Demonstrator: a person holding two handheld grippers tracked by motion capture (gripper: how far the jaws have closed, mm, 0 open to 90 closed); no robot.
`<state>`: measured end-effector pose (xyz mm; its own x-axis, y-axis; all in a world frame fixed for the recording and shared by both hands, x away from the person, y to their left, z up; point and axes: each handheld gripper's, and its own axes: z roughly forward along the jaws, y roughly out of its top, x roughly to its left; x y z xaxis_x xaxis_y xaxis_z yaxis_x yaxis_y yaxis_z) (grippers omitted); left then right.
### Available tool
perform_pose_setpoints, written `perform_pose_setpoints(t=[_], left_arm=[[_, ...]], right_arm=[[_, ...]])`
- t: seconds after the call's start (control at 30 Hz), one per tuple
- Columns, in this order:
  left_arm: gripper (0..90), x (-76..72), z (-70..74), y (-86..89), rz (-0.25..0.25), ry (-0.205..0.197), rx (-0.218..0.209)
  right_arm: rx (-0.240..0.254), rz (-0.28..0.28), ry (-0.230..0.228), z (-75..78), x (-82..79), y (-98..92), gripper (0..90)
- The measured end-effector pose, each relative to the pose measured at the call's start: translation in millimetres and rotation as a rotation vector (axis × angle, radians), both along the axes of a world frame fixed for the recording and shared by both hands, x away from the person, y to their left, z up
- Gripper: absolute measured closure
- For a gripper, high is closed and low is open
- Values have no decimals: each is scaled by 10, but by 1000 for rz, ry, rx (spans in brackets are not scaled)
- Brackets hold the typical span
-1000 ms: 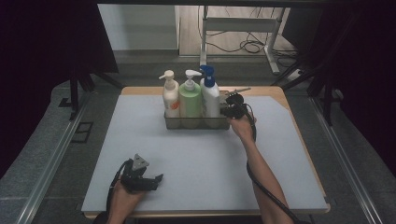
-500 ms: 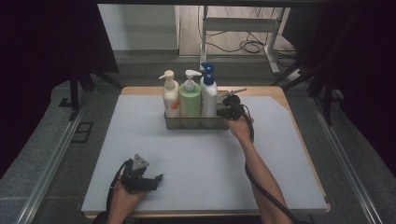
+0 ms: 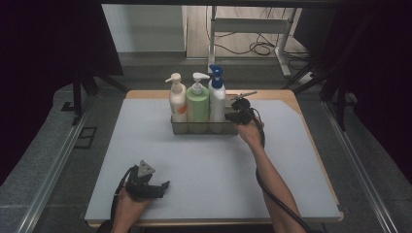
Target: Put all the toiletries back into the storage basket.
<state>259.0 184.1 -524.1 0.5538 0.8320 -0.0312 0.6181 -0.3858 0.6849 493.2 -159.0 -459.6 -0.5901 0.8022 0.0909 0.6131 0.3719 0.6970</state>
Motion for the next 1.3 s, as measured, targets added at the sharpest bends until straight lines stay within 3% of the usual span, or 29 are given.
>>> perform_pose_setpoints(t=[0.7,1.07,1.3], left_arm=[[125,0,-1,-2,1,-1,-1],[125,0,-1,-2,1,-1,0],[126,-1,-1,-2,0,-1,1]], right_arm=[[5,18,3,-1,-54,20,879],[10,18,-10,45,-92,-27,818],[4,21,-42,112,-132,-68,753]])
